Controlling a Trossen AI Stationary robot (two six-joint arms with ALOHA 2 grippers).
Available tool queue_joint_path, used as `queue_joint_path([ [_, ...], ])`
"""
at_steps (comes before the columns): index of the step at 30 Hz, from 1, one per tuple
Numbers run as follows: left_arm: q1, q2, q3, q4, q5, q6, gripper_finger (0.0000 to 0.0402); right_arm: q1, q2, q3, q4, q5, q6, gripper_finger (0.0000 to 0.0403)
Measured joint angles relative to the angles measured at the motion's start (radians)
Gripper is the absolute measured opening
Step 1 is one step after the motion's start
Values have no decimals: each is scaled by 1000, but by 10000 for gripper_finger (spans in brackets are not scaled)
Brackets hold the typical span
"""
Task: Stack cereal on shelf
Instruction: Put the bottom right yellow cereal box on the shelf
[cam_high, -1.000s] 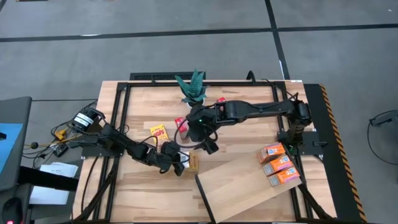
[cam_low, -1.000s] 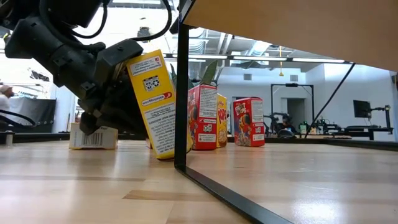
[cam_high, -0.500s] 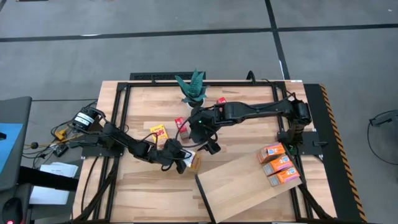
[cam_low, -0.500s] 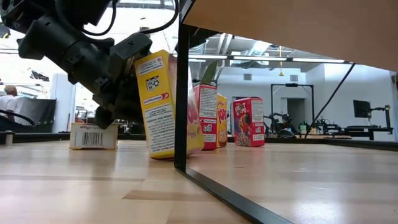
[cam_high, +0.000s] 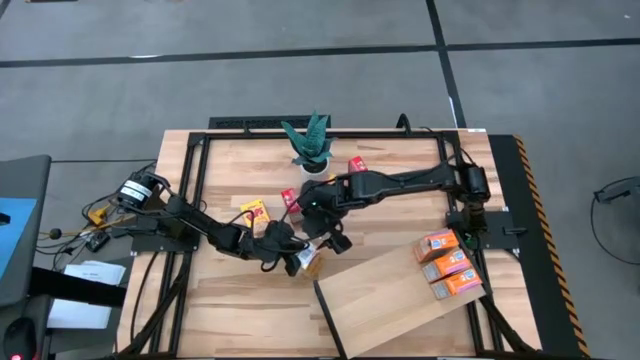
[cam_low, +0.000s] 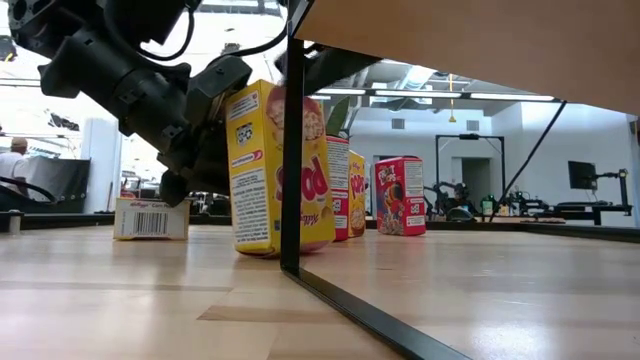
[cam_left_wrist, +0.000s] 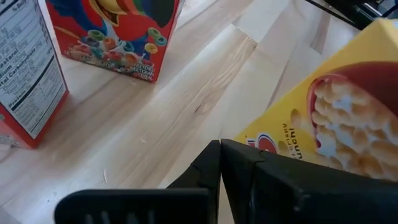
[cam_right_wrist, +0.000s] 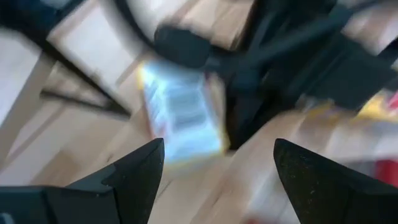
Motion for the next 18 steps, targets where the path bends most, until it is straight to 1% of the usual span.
queue_joint_path([
  [18, 2, 0, 0, 2, -19, 19, 0, 15, 14, 0, 11, -18, 51, 327],
])
